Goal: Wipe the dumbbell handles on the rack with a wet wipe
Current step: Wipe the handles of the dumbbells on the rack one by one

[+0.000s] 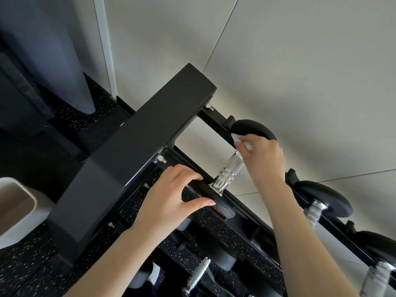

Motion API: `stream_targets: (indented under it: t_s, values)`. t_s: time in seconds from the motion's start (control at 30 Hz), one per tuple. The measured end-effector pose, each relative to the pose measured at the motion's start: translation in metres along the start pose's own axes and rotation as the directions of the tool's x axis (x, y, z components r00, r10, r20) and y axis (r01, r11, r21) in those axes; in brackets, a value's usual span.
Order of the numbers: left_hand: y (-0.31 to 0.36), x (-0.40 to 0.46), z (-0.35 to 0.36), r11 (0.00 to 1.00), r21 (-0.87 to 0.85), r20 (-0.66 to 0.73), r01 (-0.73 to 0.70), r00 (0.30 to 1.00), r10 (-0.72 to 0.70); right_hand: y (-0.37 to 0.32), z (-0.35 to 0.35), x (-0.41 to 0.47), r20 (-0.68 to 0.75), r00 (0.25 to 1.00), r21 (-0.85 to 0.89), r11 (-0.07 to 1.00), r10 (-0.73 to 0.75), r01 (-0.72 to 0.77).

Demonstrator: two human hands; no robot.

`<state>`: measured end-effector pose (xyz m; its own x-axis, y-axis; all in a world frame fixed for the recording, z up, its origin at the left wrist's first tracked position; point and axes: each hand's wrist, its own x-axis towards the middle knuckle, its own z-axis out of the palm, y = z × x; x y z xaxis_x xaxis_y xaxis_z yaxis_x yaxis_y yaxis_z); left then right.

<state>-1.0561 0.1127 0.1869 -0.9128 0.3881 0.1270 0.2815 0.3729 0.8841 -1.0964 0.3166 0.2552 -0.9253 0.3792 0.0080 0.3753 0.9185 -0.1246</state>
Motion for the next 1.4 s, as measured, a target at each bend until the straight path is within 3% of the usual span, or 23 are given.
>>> stream_targets:
  t_s: [0.1, 0.2, 0.37, 0.5, 0.67, 0.8, 1.03, 1.2, 1.4]
  values:
    - [0.001, 0.0, -0.002, 1.0, 0.019, 0.013, -0.005, 1.0, 0.005, 0.003, 0.013, -0.007, -0.166, 0.986, 0.036, 0.999, -0.003, 0.009]
    - [0.002, 0.002, -0.004, 0.998, 0.057, 0.03, -0.025, 0.999, 0.023, 0.006, 0.023, -0.015, -0.266, 0.963, 0.181, 0.983, 0.047, 0.002]
    - [0.003, 0.006, -0.007, 0.981, 0.163, 0.071, -0.109, 0.993, 0.098, 0.01, 0.027, -0.037, -0.138, 0.99, 0.4, 0.913, -0.026, 0.08]
    - [0.006, 0.008, -0.009, 0.94, 0.259, 0.117, -0.221, 0.973, 0.197, 0.007, 0.025, -0.072, 0.062, 0.998, 0.559, 0.829, -0.031, -0.009]
    - [0.026, 0.01, 0.001, 0.816, 0.353, 0.275, -0.458, 0.884, 0.377, 0.023, 0.005, -0.108, -0.024, 0.983, 0.655, 0.746, 0.181, -0.121]
    - [0.051, 0.009, 0.026, 0.715, 0.361, 0.405, -0.598, 0.791, 0.458, 0.05, -0.015, -0.14, -0.114, 0.944, 0.663, 0.731, 0.31, -0.16]
    - [0.093, -0.025, 0.099, 0.62, 0.347, 0.52, -0.704, 0.694, 0.497, 0.131, -0.035, -0.189, -0.185, 0.856, 0.576, 0.759, 0.482, -0.303]
    - [0.103, -0.047, 0.146, 0.608, 0.441, 0.587, -0.66, 0.725, 0.361, 0.182, -0.025, -0.191, -0.196, 0.893, 0.462, 0.841, 0.406, -0.281]
    - [0.099, -0.061, 0.155, 0.619, 0.543, 0.53, -0.567, 0.803, 0.271, 0.209, 0.001, -0.148, -0.257, 0.952, 0.355, 0.933, 0.164, -0.065]
